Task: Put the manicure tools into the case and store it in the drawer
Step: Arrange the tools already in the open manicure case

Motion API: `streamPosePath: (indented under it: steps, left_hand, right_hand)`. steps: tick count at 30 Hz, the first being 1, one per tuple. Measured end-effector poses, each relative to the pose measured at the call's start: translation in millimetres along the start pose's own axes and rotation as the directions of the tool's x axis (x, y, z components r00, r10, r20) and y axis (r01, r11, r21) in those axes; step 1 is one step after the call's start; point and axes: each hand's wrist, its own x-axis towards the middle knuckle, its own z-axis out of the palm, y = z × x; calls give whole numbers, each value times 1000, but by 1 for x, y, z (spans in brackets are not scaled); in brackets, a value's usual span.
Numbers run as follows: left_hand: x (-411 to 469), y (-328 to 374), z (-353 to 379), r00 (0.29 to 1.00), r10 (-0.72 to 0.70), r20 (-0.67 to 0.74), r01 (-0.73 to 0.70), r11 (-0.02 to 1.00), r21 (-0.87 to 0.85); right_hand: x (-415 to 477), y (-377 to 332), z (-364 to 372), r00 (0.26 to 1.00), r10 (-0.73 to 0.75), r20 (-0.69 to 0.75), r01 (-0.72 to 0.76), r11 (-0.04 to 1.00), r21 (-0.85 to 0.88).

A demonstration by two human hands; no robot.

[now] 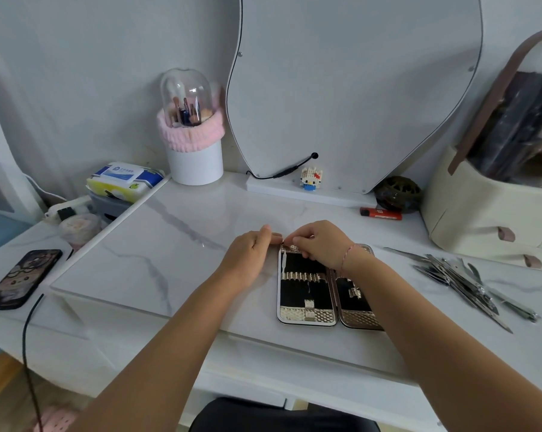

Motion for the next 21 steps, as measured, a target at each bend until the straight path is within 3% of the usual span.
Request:
streamPosePath:
  steps: [16,21]
  left_hand:
    - [-2,2,0,1000,3,1,-3,1000,19]
    - [-3,-1,0,997,67,34,-69,996,62]
  right_hand:
    - [-2,4,-4,990,-82,118,85,996,-22]
    - [-22,7,-6,996,-87,-27,89,991,99]
